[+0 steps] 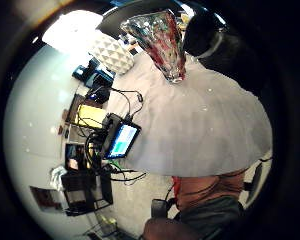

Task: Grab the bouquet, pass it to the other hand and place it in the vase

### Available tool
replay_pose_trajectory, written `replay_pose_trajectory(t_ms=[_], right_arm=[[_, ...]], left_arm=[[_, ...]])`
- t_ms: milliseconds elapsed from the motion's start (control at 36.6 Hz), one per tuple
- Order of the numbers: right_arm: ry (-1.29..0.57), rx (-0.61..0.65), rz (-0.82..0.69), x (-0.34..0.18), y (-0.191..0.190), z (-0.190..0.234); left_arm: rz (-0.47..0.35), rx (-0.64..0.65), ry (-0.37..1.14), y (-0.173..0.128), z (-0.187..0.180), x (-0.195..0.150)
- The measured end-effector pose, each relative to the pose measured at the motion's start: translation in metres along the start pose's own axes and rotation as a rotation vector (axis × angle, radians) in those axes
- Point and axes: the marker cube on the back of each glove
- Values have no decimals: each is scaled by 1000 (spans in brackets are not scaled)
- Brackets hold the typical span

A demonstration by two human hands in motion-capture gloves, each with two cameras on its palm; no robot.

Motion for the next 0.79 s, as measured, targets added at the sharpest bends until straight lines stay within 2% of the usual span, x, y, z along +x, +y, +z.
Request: replay_pose_trajectory(t_ms=[410,601,792], right_arm=[[-12,10,-28,-10,6,-5],[2,33,-62,-15,4,-7],[33,36,-67,-3,3,-9]], left_arm=[[23,14,14,3,-4,8],[-1,-3,24,5,-8,3],[16,50,54,1,-9,0]])
